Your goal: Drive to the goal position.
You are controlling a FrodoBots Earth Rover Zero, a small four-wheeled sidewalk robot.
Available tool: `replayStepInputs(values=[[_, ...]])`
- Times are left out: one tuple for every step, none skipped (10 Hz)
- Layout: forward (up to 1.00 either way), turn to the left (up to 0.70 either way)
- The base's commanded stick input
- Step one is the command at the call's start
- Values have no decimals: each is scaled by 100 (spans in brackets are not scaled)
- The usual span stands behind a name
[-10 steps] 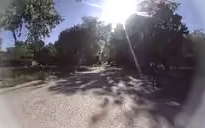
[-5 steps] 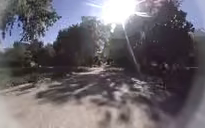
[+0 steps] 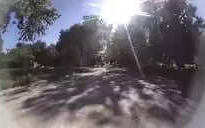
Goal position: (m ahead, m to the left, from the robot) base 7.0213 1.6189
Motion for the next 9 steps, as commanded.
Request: replayStepInputs(values=[[100,5],[100,5],[100,5],[100,5],[100,5],[100,5],[100,5],[100,5],[100,5]])
